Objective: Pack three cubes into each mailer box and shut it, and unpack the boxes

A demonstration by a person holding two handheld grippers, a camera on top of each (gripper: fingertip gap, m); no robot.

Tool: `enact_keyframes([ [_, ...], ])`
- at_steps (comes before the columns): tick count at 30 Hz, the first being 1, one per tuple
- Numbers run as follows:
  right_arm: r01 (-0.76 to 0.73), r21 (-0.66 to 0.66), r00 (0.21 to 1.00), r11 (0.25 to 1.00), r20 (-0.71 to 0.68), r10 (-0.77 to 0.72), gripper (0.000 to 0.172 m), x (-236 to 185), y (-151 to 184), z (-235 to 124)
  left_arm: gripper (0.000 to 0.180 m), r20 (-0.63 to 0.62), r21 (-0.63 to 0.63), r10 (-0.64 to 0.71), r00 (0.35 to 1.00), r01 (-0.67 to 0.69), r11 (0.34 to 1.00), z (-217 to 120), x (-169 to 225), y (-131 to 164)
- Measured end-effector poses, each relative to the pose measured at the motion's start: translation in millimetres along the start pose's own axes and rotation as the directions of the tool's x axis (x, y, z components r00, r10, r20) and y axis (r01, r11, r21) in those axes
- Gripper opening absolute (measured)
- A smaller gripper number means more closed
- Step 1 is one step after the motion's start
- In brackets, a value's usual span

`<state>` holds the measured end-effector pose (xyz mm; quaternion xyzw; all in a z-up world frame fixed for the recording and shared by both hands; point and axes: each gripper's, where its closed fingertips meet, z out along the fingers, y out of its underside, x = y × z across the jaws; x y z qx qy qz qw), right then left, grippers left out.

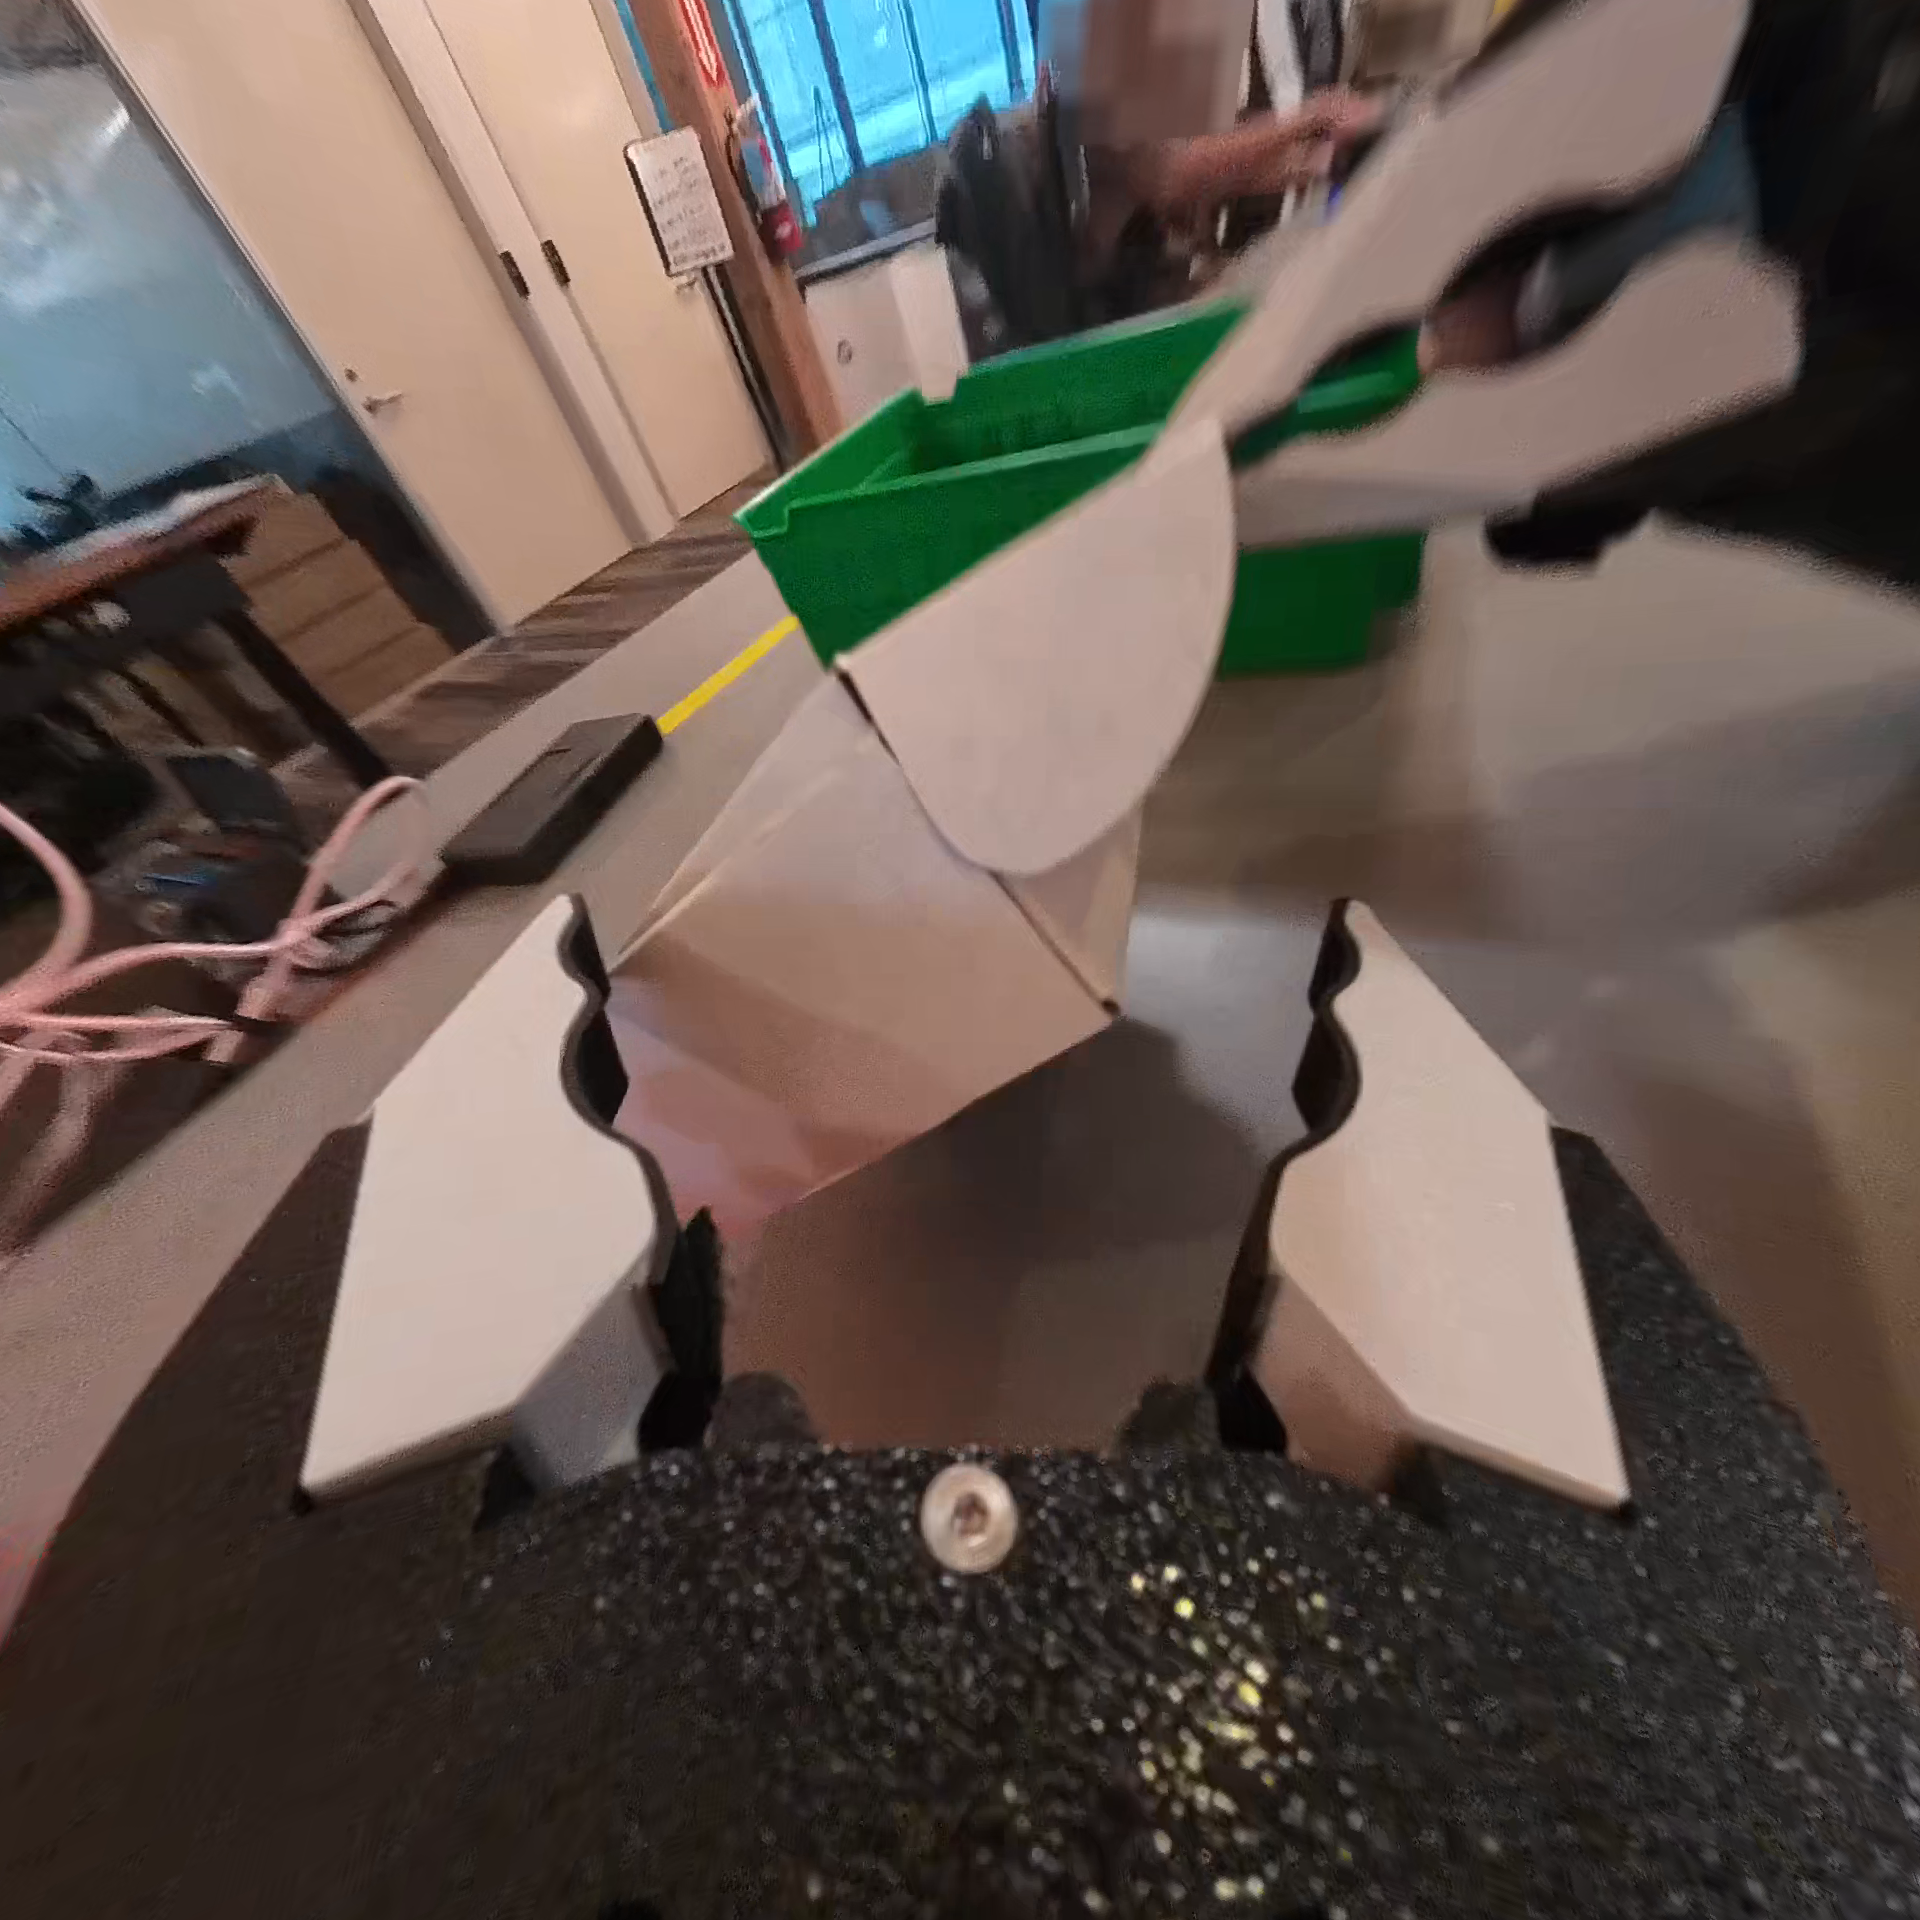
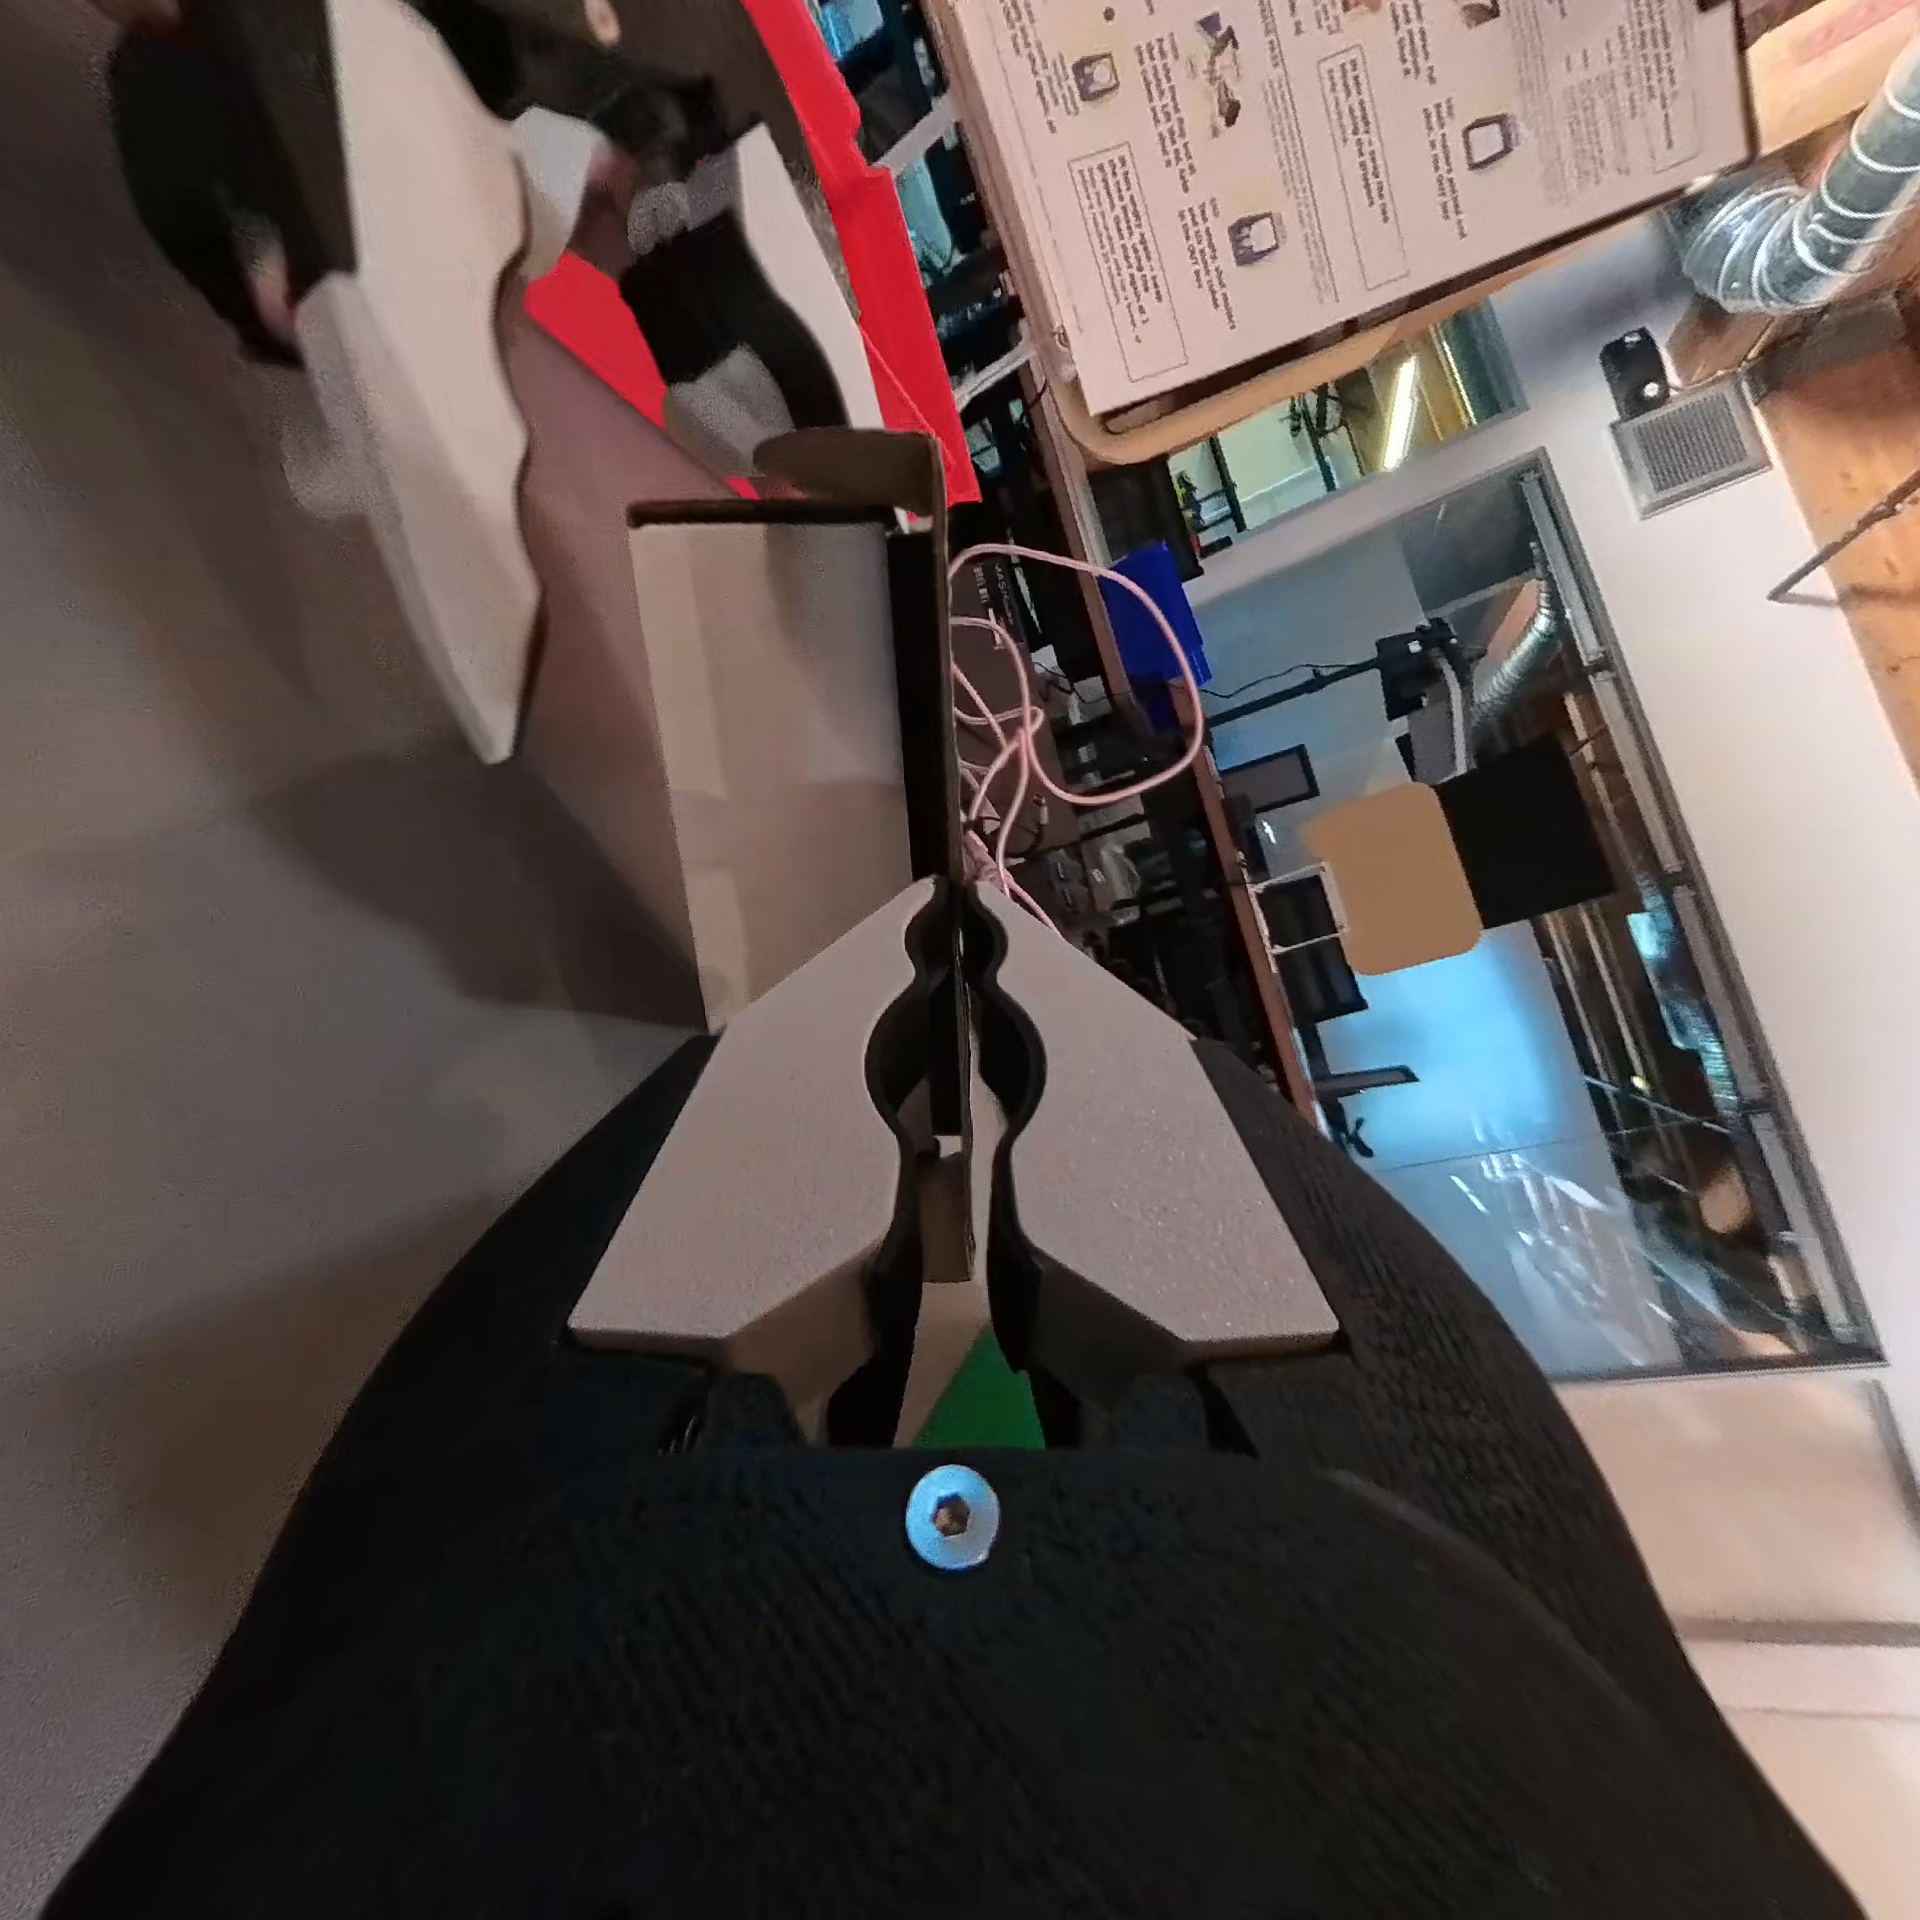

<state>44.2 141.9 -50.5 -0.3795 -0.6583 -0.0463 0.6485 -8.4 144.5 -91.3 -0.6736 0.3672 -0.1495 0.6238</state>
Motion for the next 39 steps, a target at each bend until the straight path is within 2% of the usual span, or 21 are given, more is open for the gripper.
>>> enact_keyframes([
  [3,0.032,-0.009,0.999,0.999,0.004,-0.032,0.0,-4,-2,2,0.134,0.036,0.084,-0.24,0.97,0.237,0.968,1,-16,-6],
  [5,0.026,0.005,1.0,1.0,0.007,-0.026,0.0,-5,-5,2,0.134,0.087,0.028,-0.298,0.95,0.297,0.954,6,-24,9],
  [9,0.001,0.004,1.0,1.0,-0.03,-0.001,0.0,5,-6,-1,0.122,0.177,-0.136,-0.152,0.972,0.177,0.975,13,-27,38],
  [12,-0.031,-0.004,0.998,1.0,-0.052,0.031,0.0,13,-4,-2,0.114,0.202,-0.266,-0.021,0.979,0.076,0.961,18,-25,58],
  [15,-0.035,-0.04,0.998,0.999,-0.056,0.033,0.0,18,1,0,0.126,0.126,-0.306,0.027,0.992,0.013,0.952,23,-9,63],
  [19,-0.068,-0.074,0.996,0.995,-0.065,0.063,0.0,25,4,1,0.138,0.093,-0.256,-0.023,0.995,0.046,0.966,21,-4,50],
  [21,-0.077,-0.089,0.996,0.993,-0.054,0.073,0.0,26,5,1,0.144,0.082,-0.212,-0.134,0.988,0.148,0.966,18,-4,40],
  [24,-0.074,-0.1,0.997,0.992,-0.022,0.072,0.0,24,2,2,0.142,0.079,-0.074,-0.336,0.939,0.341,0.937,11,-14,19],
  [27,-0.124,-0.094,0.992,0.988,0.024,0.127,0.0,20,-6,5,0.128,0.194,-0.005,-0.382,0.904,0.39,0.921,2,-39,18],
  [31,-0.155,-0.071,0.985,0.985,0.067,0.16,0.0,20,-24,7,0.112,0.309,-0.093,-0.379,0.872,0.424,0.901,0,-50,44],
  [36,-0.124,-0.099,0.986,0.987,0.102,0.134,0.001,33,-29,20,0.065,0.292,-0.154,-0.435,0.852,0.49,0.858,2,-41,57],
  [39,-0.094,-0.139,0.986,0.986,0.121,0.111,0.001,47,-24,36,0.036,0.3,-0.221,-0.405,0.863,0.476,0.851,1,-38,67],
])
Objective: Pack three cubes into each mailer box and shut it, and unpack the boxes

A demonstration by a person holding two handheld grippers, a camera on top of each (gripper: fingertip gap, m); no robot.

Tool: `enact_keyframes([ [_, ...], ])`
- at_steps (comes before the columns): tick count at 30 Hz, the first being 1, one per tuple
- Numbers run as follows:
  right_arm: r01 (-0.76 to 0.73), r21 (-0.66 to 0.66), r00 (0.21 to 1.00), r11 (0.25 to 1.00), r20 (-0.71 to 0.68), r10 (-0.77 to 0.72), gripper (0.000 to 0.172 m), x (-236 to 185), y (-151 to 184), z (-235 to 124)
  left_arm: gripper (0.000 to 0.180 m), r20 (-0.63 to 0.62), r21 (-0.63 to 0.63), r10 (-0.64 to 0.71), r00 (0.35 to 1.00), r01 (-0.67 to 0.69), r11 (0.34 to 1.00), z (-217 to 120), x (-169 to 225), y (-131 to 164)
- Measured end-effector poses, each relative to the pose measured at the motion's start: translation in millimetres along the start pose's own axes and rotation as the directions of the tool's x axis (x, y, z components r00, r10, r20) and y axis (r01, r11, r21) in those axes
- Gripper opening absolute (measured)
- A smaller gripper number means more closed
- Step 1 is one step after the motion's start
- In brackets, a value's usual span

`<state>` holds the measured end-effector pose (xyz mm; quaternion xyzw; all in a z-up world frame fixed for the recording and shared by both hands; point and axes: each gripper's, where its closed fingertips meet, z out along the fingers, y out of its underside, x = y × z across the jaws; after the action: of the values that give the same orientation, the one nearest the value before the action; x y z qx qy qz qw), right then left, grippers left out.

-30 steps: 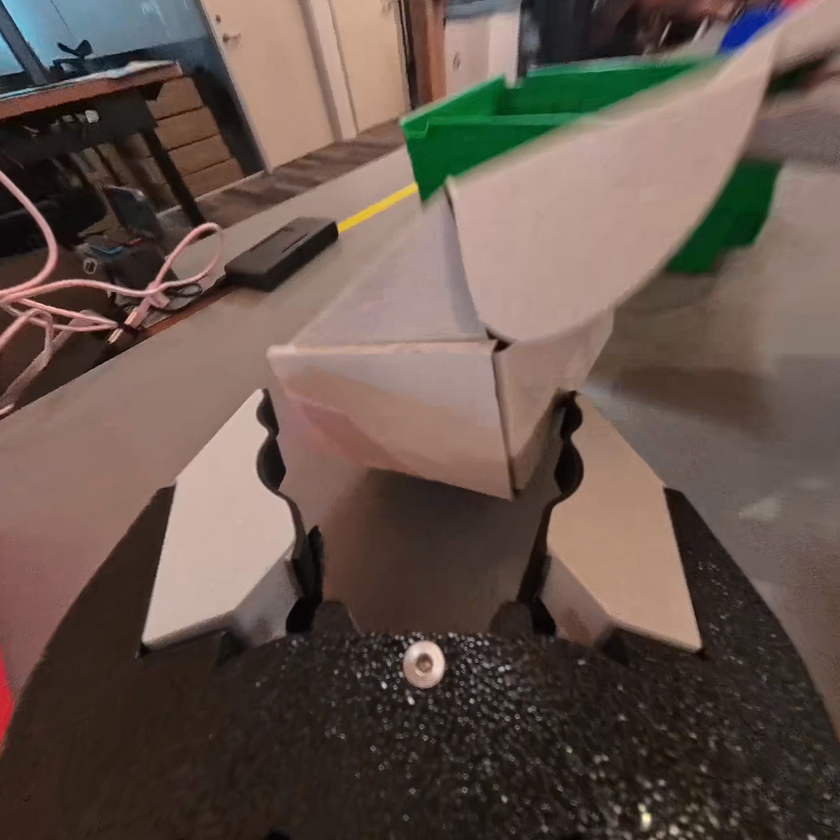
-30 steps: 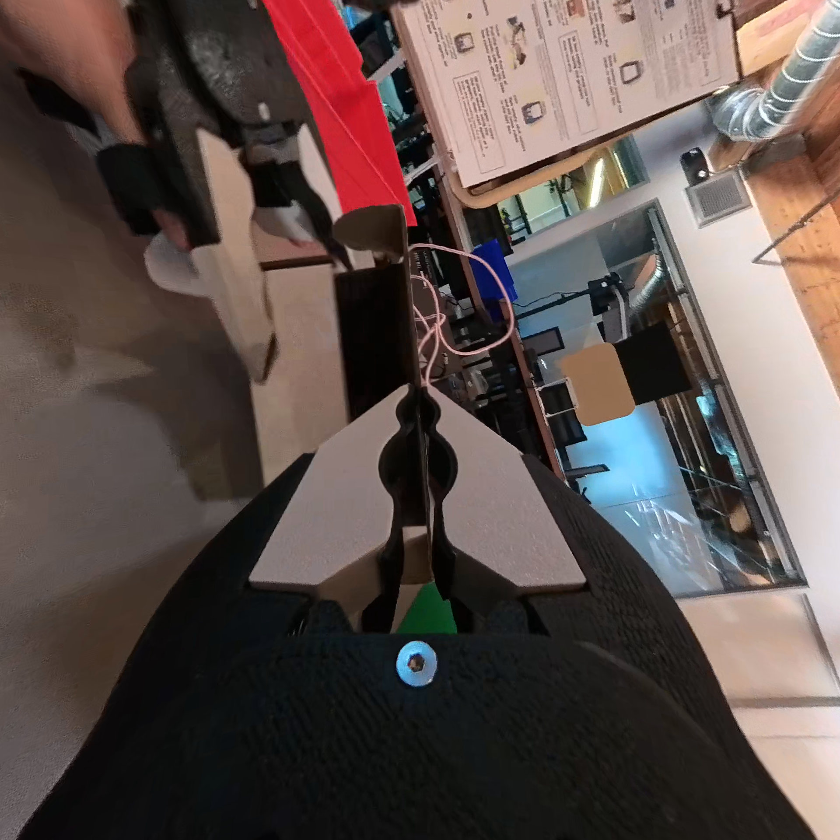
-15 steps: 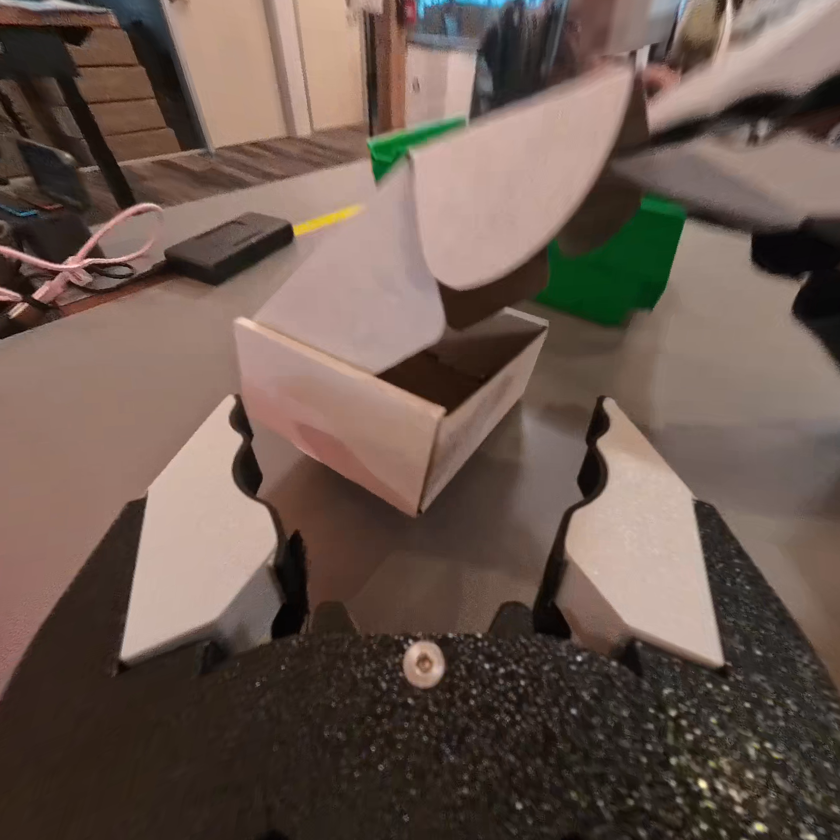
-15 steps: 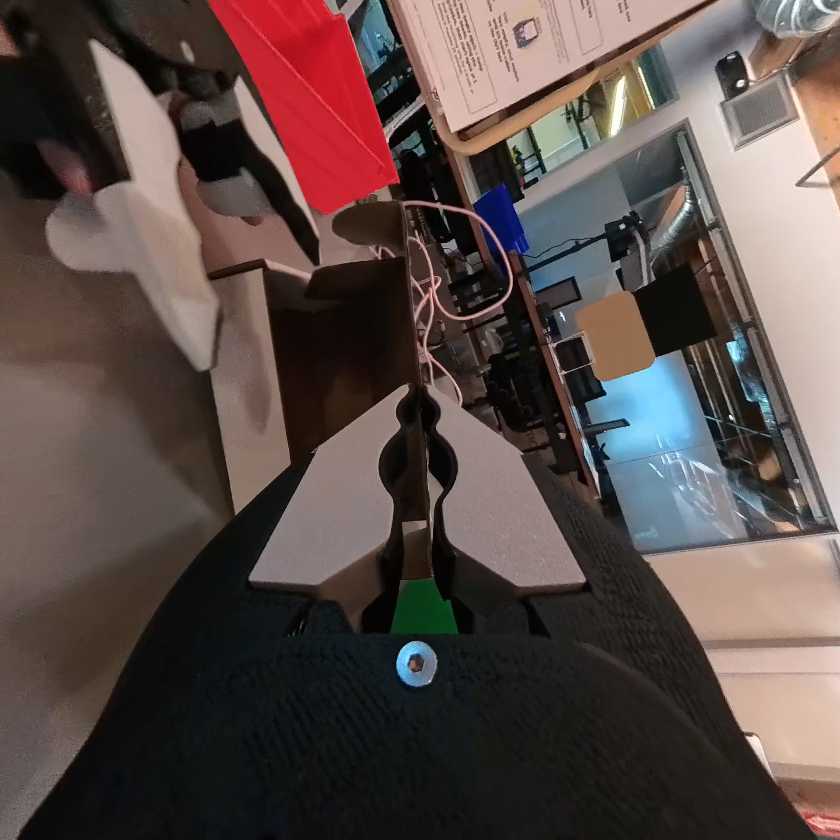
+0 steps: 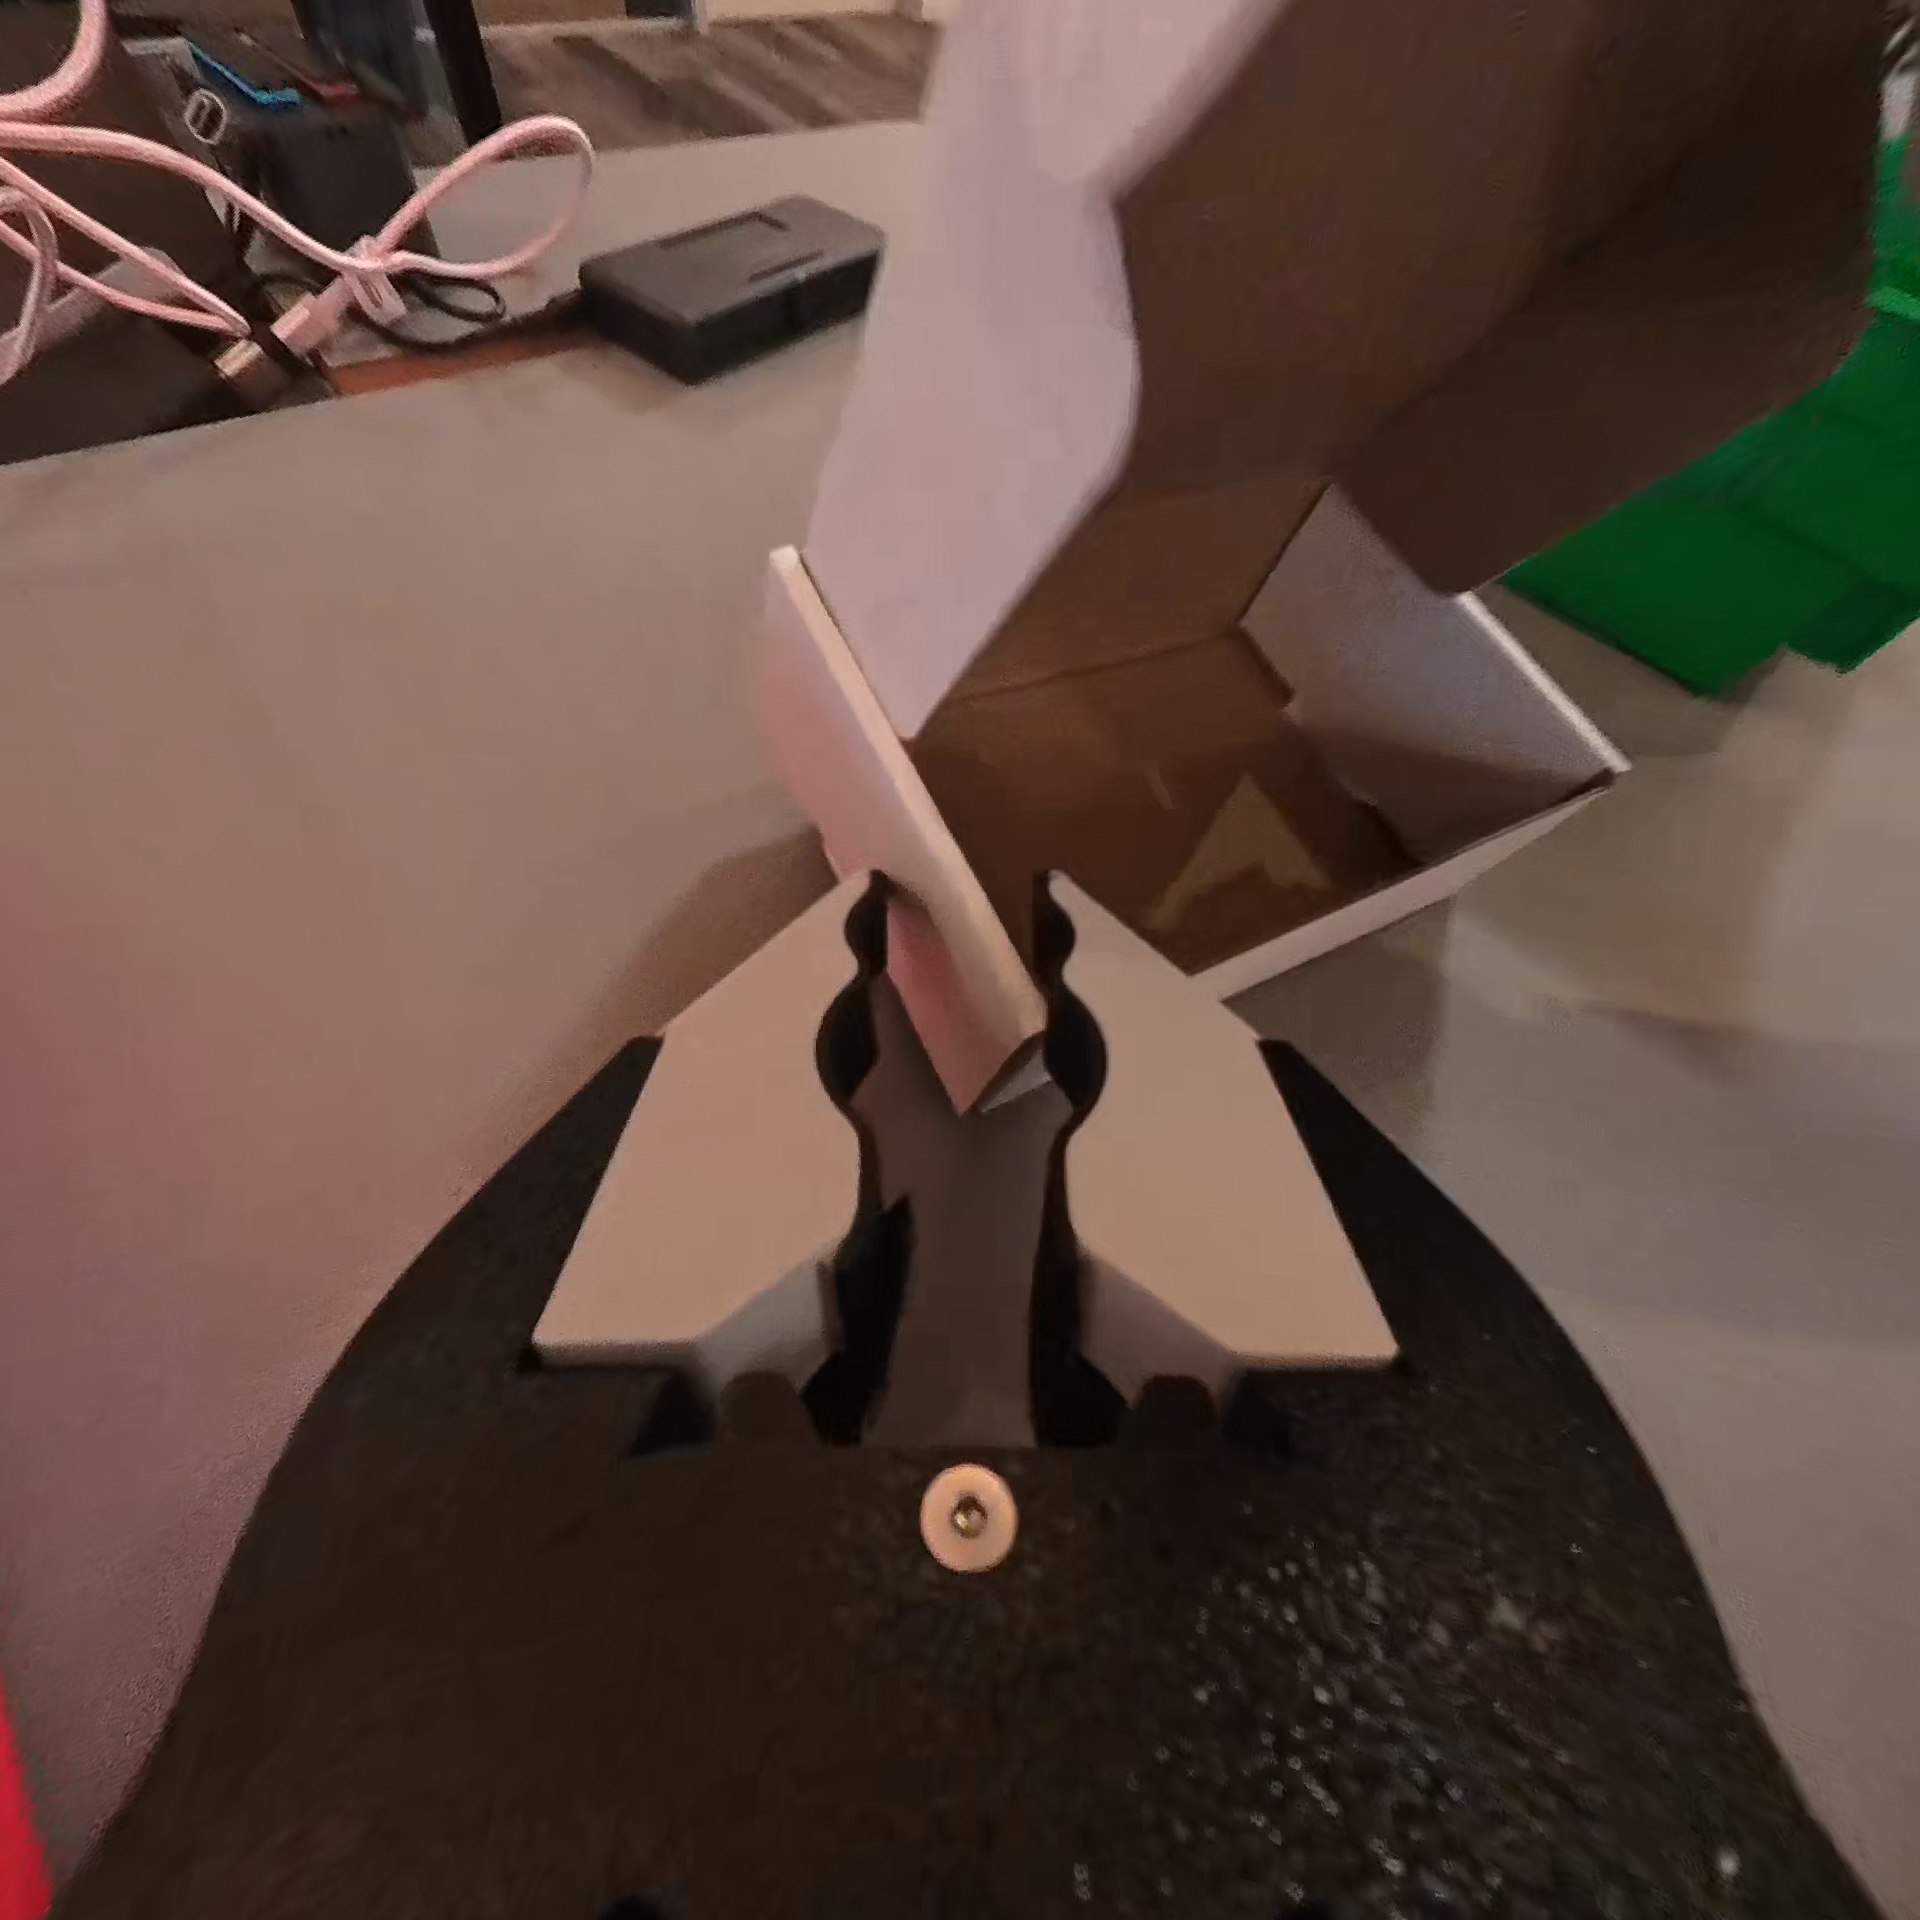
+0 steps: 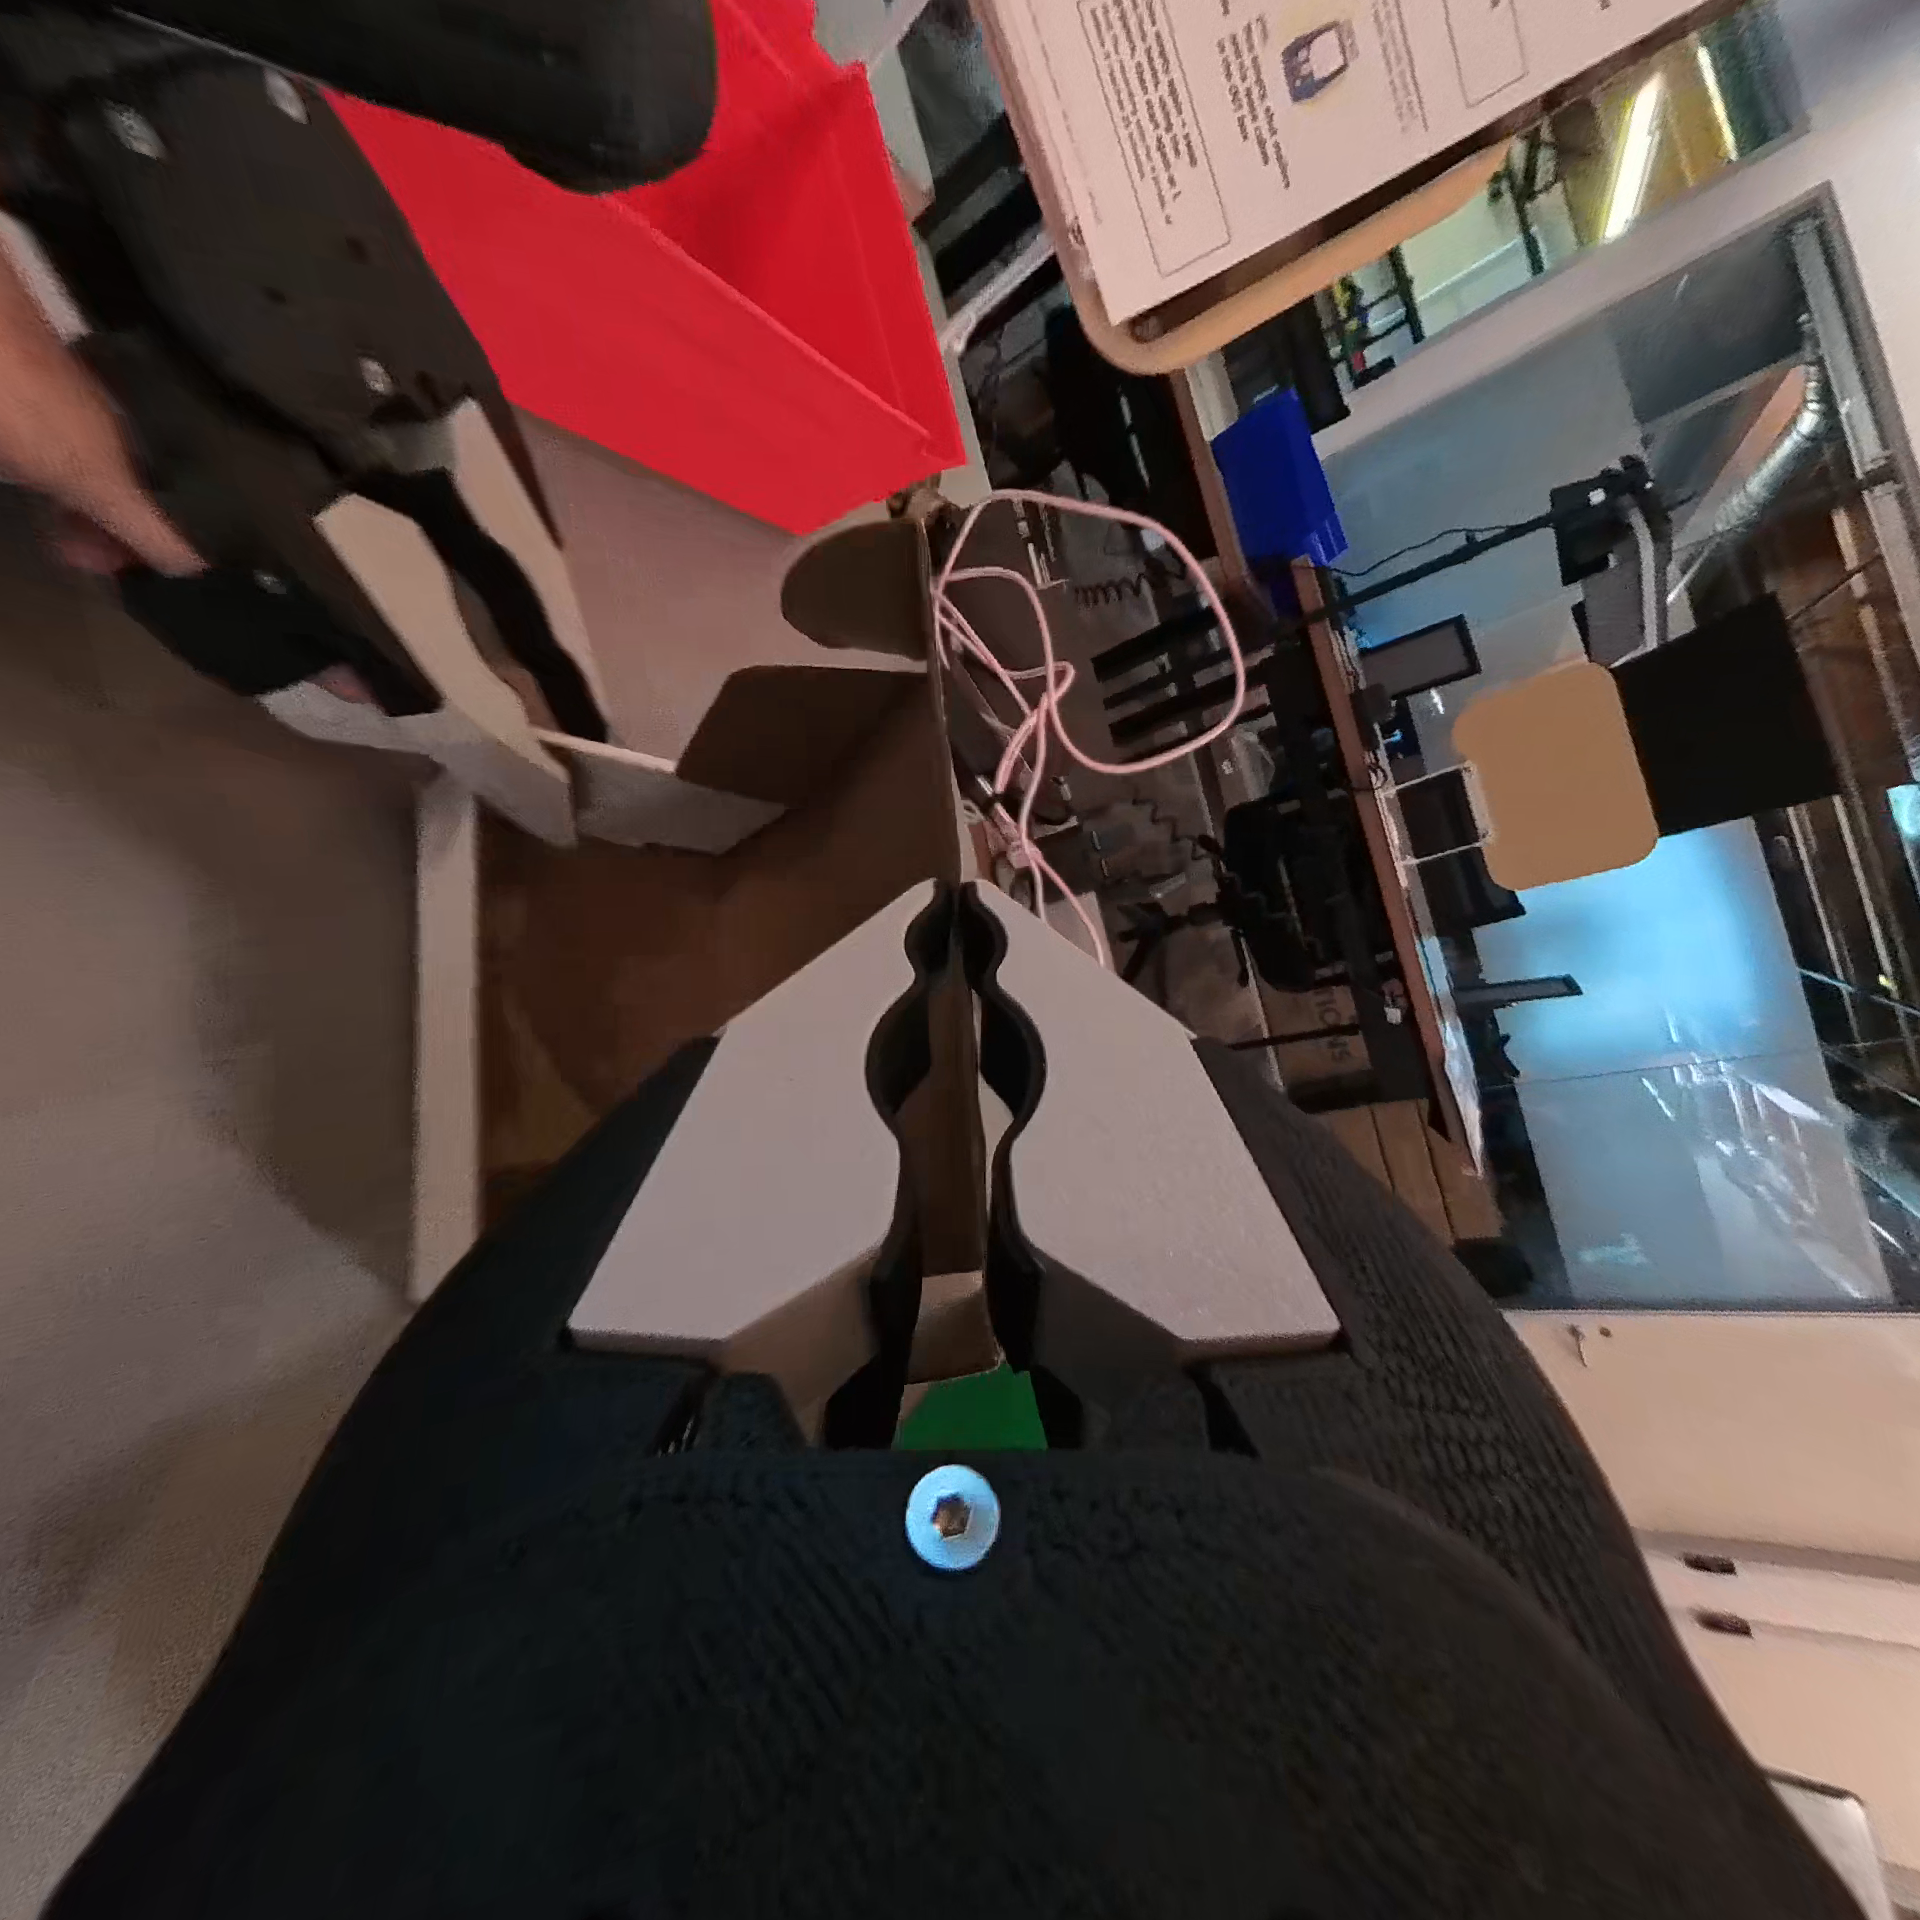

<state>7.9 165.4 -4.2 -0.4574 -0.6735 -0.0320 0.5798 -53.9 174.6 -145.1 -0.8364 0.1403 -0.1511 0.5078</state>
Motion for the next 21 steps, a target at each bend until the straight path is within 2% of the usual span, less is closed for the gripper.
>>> enact_keyframes([
  [2,0.008,-0.031,1.0,0.999,0.011,-0.008,0.001,12,5,13,0.017,0.022,-0.027,0.035,0.999,-0.034,0.999,2,-2,4],
  [4,0.019,-0.086,1.0,0.996,0.01,-0.018,0.0,28,17,28,0.01,0.041,-0.039,0.07,0.997,-0.069,0.997,0,-3,4],
  [9,-0.036,-0.221,0.995,0.975,0.087,0.056,0.001,50,62,70,0.009,0.089,-0.073,0.118,0.989,-0.112,0.991,-3,-8,5],
  [14,-0.128,-0.357,0.959,0.925,0.194,0.207,0.001,36,114,103,0.009,0.129,-0.086,0.165,0.978,-0.155,0.984,-4,-11,5],
  [18,-0.159,-0.425,0.93,0.891,0.24,0.28,0.001,14,138,117,0.009,0.114,-0.097,0.141,0.983,-0.13,0.987,-6,-13,7],
  [21,-0.199,-0.422,0.926,0.885,0.214,0.31,0.003,11,141,123,0.008,0.12,-0.095,0.113,0.986,-0.102,0.99,-8,-17,8],
])
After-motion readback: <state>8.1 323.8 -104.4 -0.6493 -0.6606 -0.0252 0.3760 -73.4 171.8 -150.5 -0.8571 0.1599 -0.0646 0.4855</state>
